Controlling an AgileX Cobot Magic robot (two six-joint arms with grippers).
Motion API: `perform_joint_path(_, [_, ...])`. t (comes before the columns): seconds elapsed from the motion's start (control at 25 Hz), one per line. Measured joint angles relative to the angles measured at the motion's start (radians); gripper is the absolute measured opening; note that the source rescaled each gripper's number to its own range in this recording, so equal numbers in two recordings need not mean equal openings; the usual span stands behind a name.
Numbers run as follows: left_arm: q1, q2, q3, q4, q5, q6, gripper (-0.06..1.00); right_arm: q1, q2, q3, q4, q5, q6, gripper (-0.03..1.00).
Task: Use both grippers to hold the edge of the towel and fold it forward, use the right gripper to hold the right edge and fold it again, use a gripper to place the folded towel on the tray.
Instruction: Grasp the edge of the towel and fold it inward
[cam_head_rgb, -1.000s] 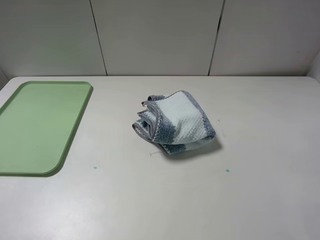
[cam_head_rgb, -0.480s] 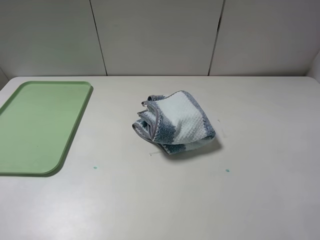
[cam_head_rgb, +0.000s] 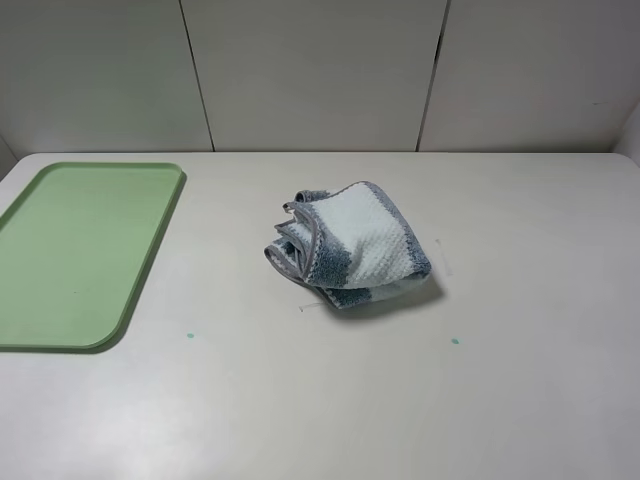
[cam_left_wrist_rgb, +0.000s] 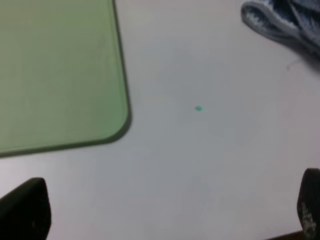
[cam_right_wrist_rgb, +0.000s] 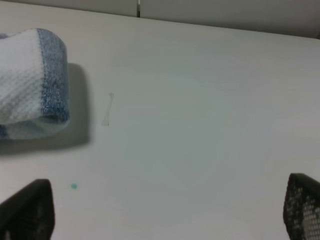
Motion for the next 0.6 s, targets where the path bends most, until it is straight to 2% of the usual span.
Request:
perform_joint_path(0.36, [0.0, 0.299, 0.0, -0.156, -0.305, -0.012, 0.99, 0.0, 0.0, 0.0, 0.0, 0.0, 0.0, 1.0])
perform_joint_path(0.6, [0.0, 0.511, 0.0, -0.341, -0.532, -0.015, 0.99, 0.0, 0.0, 0.0, 0.0, 0.0, 0.0, 1.0])
